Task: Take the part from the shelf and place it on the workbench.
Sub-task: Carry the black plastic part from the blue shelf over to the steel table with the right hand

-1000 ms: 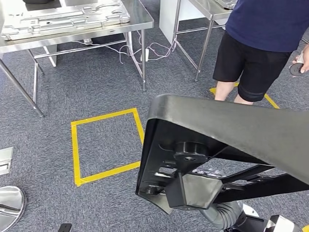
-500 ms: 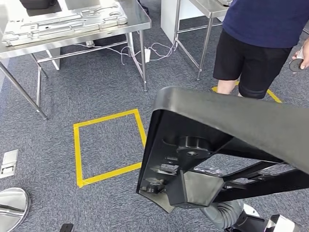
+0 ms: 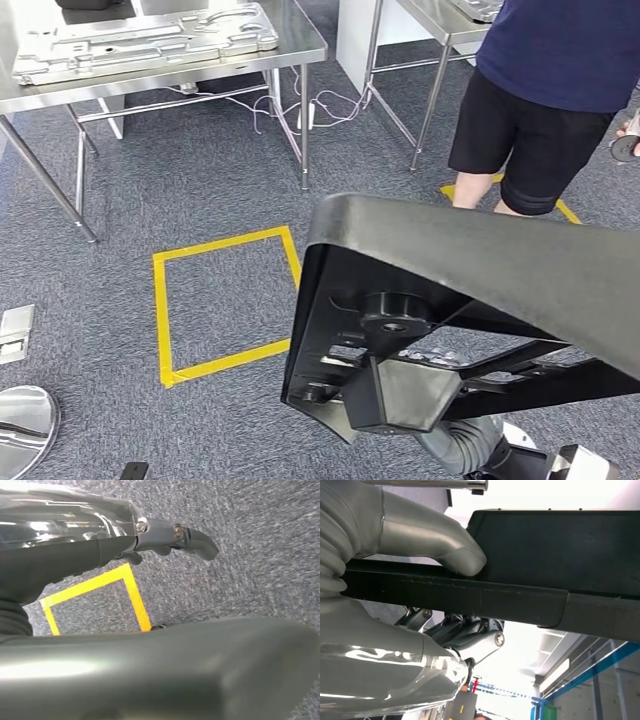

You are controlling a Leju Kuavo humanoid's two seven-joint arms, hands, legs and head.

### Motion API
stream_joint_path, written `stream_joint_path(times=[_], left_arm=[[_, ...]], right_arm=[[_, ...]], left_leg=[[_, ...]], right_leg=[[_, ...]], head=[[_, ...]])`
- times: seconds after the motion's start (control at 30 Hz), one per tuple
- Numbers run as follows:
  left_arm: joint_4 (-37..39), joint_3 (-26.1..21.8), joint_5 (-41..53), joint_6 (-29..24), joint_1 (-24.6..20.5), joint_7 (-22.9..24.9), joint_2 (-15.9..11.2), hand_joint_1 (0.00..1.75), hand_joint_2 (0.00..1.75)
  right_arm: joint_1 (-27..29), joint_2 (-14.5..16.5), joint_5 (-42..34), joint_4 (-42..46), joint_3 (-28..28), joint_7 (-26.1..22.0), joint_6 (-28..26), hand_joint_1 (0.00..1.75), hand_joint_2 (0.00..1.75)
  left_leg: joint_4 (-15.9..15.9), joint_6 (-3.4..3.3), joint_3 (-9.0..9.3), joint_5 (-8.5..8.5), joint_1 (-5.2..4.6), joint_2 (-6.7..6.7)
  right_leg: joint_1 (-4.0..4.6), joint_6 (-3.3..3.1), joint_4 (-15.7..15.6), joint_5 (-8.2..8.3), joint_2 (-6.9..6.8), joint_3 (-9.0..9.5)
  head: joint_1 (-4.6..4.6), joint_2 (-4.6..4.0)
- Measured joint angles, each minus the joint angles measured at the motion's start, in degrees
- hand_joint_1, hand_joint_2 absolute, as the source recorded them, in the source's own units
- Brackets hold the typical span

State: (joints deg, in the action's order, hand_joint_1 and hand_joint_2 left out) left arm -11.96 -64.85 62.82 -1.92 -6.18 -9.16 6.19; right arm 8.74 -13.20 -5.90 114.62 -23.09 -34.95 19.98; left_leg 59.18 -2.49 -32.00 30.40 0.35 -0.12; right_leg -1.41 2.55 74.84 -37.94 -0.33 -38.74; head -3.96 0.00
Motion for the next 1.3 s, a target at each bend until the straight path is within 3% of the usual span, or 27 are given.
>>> stream_joint_path(times=[0.03,0.1,0.17,0.27,0.33,0.43,0.47,0.5,0.53,0.63,0.7,0.8,0.87,0.93,0.97,1.0,1.03,1.13,1.2,1.3], left_arm=[[0.00,0.00,0.00,0.00,-0.01,0.01,0.00,0.00,1.75],[0.00,0.00,0.00,0.00,-0.04,0.00,0.01,0.00,1.75],[0.00,0.00,0.00,-0.01,-0.05,0.00,0.02,0.00,1.75],[0.00,0.00,0.00,-0.01,-0.09,0.01,0.01,0.00,1.75],[0.00,0.01,0.00,-0.01,-0.14,-0.01,0.03,0.00,1.75],[0.00,0.02,0.00,-0.02,-0.06,-0.01,0.05,0.00,1.75],[0.00,0.02,0.00,-0.02,0.00,0.00,0.05,0.00,1.75],[0.00,0.02,0.00,-0.02,0.04,0.01,0.04,0.00,1.75],[0.00,0.02,0.00,-0.02,0.06,0.01,0.04,0.00,1.75],[0.00,0.02,0.00,-0.02,0.01,0.00,0.03,0.00,1.75],[0.00,0.02,0.00,-0.02,-0.04,0.00,0.02,0.00,1.75],[0.00,0.02,0.00,-0.02,-0.01,-0.01,0.03,0.00,1.75],[0.00,0.02,0.00,-0.02,-0.10,-0.01,0.01,0.00,1.75],[0.00,0.01,0.00,-0.01,-0.11,-0.01,-0.02,0.00,1.75],[0.00,0.01,0.00,-0.01,-0.06,-0.01,-0.02,0.00,1.75],[0.00,0.01,0.00,0.00,-0.02,0.00,-0.02,0.00,1.75],[0.00,0.01,0.00,0.00,-0.01,0.01,-0.02,0.00,1.75],[0.00,0.02,0.00,0.00,-0.06,-0.01,-0.02,0.00,1.75],[0.00,0.02,0.00,0.00,-0.07,-0.01,-0.02,0.00,1.75],[0.00,0.02,0.00,-0.01,-0.11,0.00,-0.02,0.00,1.75]], right_arm=[[0.00,0.00,0.00,-0.01,0.00,0.00,0.00,1.75,1.75],[-0.04,0.00,0.00,-0.01,0.00,0.01,0.01,1.75,1.75],[-0.06,0.00,-0.01,0.01,0.00,0.01,0.01,1.75,1.75],[-0.04,-0.01,-0.01,0.03,0.00,0.00,0.01,1.75,1.75],[-0.09,0.02,-0.01,0.04,-0.01,0.00,0.01,1.75,1.75],[-0.05,0.04,-0.01,0.03,-0.02,0.00,0.01,1.75,1.75],[-0.04,0.04,0.00,0.02,-0.02,0.00,0.02,1.75,1.75],[-0.04,0.04,0.00,0.02,-0.02,0.00,0.02,1.75,1.75],[-0.04,0.04,0.00,0.02,-0.02,0.00,0.02,1.75,1.75],[-0.07,0.05,0.00,0.02,-0.02,0.01,0.02,1.75,1.75],[-0.08,0.06,0.01,0.03,-0.02,0.02,0.02,1.75,1.75],[-0.09,0.05,0.02,0.04,-0.03,0.02,0.02,1.75,1.75],[-0.13,0.04,0.01,0.04,0.00,0.01,0.01,1.75,1.75],[-0.09,0.03,0.00,0.02,0.00,0.00,0.00,1.75,1.75],[-0.04,0.02,0.00,0.01,0.00,0.00,-0.01,1.75,1.75],[-0.01,0.01,0.00,0.00,-0.01,0.00,-0.01,1.75,1.75],[-0.01,0.01,0.00,-0.01,-0.01,0.00,-0.01,1.75,1.75],[-0.06,0.00,0.00,-0.01,0.00,0.01,-0.01,1.75,1.75],[-0.05,0.00,0.00,0.01,-0.01,0.01,-0.01,1.75,1.75],[-0.05,0.00,0.00,0.03,-0.01,0.01,-0.01,1.75,1.75]], left_leg=[[0.00,0.00,0.13,0.06,-0.02,-0.04],[0.05,0.21,0.42,0.30,-0.11,-0.12],[0.15,0.67,0.39,0.49,-0.27,-0.17],[0.10,1.53,0.39,0.63,-0.19,-0.16],[2.04,2.19,-0.32,2.23,-0.07,-0.14],[12.15,3.00,-4.91,7.31,0.22,-0.13],[14.91,3.14,-6.25,8.04,0.27,-0.13],[15.71,3.20,-6.71,7.64,0.31,-0.12],[14.12,3.19,-6.07,6.13,0.35,-0.12],[3.27,2.78,-1.16,0.71,0.34,-0.10],[0.49,2.32,-0.02,0.29,0.11,-0.10],[0.01,1.23,0.03,0.11,0.05,-0.06],[-0.33,0.47,0.15,-0.15,0.28,0.02],[-0.33,0.17,0.11,-0.15,0.19,0.09],[-0.33,0.15,0.11,-0.14,0.13,0.11],[-0.32,0.12,0.14,-0.12,0.09,0.12],[-0.31,0.12,0.21,-0.09,0.07,0.10],[-0.19,0.45,0.47,0.19,-0.03,0.00],[-0.09,0.92,0.32,0.30,-0.23,-0.03],[-0.04,1.72,0.30,0.56,-0.17,-0.04]], right_leg=[[0.03,-0.06,-2.22,1.80,0.00,0.89],[0.15,-0.38,-10.18,5.93,0.02,4.36],[0.39,-0.80,-15.14,7.57,0.10,6.38],[0.47,-1.54,-15.82,7.57,0.21,6.44],[0.18,-2.24,-16.06,7.72,0.06,6.52],[0.07,-2.67,-16.12,7.69,-0.17,6.54],[0.07,-2.67,-16.11,7.67,-0.20,6.56],[0.07,-2.64,-16.10,7.64,-0.21,6.61],[0.05,-2.59,-16.09,7.60,-0.19,6.72],[0.13,-2.13,-16.01,7.30,-0.09,7.08],[0.28,-1.57,-15.93,7.25,-0.02,6.96],[0.16,-0.59,-15.79,6.89,0.01,7.01],[0.11,-0.27,-12.18,4.42,0.06,5.58],[0.12,-0.15,-4.61,0.73,0.09,2.15],[0.12,-0.09,-1.38,-0.32,0.09,0.60],[0.13,-0.07,0.06,-0.29,0.09,-0.14],[0.13,-0.07,-0.83,0.89,0.09,0.21],[0.21,-0.39,-11.97,6.53,0.08,5.13],[0.38,-0.80,-15.71,7.53,0.19,6.56],[0.38,-1.73,-16.01,7.61,0.27,6.53]], head=[[0.00,0.00],[0.00,0.00],[-0.01,0.00],[-0.02,0.00],[-0.03,0.00],[-0.04,0.00],[-0.04,0.00],[-0.04,0.00],[-0.04,0.00],[-0.04,0.00],[-0.03,0.00],[-0.03,0.00],[-0.01,0.00],[0.01,0.00],[0.00,0.00],[0.00,0.00],[0.00,0.00],[0.00,0.00],[-0.01,0.00],[-0.03,0.00]])
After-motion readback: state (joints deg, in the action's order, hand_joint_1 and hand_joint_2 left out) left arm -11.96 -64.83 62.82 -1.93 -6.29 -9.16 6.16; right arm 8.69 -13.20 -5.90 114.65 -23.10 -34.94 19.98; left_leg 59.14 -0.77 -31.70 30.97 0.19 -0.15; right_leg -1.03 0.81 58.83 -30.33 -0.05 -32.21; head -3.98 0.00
